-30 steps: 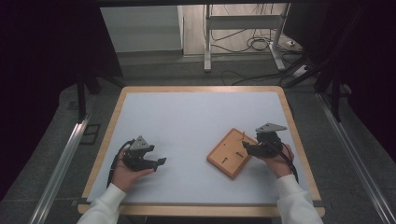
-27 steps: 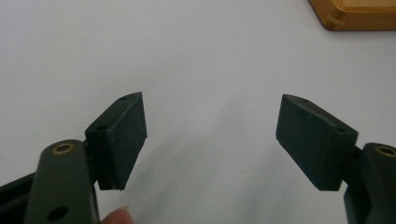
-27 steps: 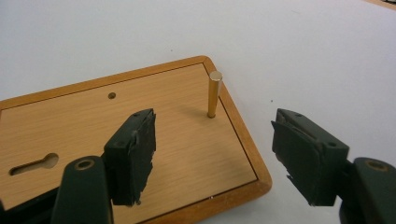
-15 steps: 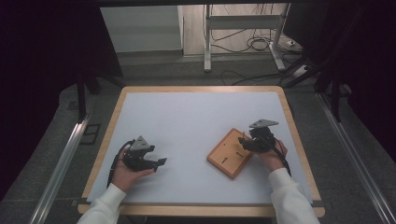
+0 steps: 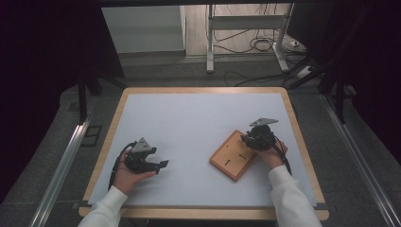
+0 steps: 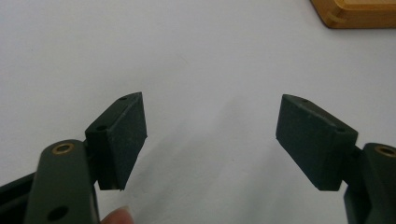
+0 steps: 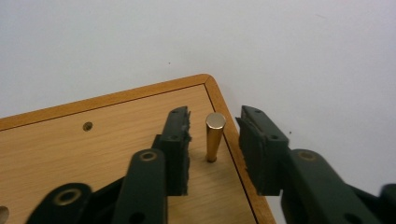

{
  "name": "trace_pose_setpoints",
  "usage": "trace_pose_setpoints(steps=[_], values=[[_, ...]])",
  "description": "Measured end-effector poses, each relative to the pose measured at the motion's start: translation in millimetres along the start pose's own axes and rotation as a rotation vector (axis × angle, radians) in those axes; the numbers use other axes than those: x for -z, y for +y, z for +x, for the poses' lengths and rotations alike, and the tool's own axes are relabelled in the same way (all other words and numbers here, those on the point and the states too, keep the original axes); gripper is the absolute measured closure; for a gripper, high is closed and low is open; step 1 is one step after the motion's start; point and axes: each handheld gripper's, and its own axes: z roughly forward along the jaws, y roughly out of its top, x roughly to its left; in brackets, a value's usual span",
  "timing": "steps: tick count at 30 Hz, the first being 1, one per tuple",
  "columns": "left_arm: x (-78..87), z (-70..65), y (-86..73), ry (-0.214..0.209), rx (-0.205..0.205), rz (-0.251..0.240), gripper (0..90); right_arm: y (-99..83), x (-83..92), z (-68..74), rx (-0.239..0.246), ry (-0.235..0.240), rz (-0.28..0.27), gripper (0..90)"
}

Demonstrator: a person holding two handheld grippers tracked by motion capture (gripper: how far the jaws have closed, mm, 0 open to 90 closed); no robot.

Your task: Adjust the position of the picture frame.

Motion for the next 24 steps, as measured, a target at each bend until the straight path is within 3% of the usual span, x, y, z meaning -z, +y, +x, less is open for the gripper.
trace_pose_setpoints(steps=[10, 13, 19, 24], values=[[-0.2, -0.3, -0.1, -0.002, 0.0, 0.0, 24.0, -3.6, -1.3, -1.3, -0.007, 0.012, 0.0, 82.9], [-0.1, -0.2, -0.1, -0.002, 0.0, 0.0, 24.0, -4.2, -1.6, -0.9, -0.007, 0.012, -0.003, 83.3], [-0.7, 0.3, -0.2, -0.003, -0.001, 0.002, 24.0, -5.4, -1.0, -6.3, -0.05, 0.057, -0.013, 84.1], [-0.5, 0.2, -0.3, -0.004, 0.001, 0.002, 24.0, -4.7, 0.0, -6.5, -0.062, 0.058, -0.011, 84.2]])
